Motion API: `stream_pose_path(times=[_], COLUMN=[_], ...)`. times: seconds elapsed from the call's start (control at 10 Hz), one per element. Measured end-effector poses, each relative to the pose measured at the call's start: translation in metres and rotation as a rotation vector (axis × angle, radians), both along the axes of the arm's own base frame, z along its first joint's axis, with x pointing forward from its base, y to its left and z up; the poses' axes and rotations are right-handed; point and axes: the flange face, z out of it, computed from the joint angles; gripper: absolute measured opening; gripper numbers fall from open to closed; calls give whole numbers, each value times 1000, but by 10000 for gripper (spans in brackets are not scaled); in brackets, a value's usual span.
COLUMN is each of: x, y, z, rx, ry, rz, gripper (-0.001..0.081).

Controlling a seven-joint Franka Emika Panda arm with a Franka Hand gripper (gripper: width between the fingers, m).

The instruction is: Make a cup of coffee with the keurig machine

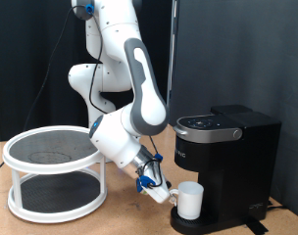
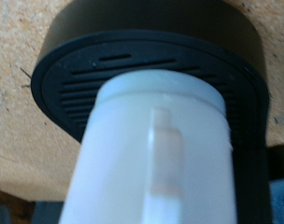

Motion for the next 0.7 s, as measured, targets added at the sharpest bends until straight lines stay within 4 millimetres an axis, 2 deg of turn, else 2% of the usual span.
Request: stream_pose_path(times=[0.1,0.2,0.7], x=[-6,-12,-39], y=[-5,-11,-36], z=[6,13,47], rx=[19,33,94], ry=[-4,-6,-51], rz=[9,18,8], gripper=[707,727,734])
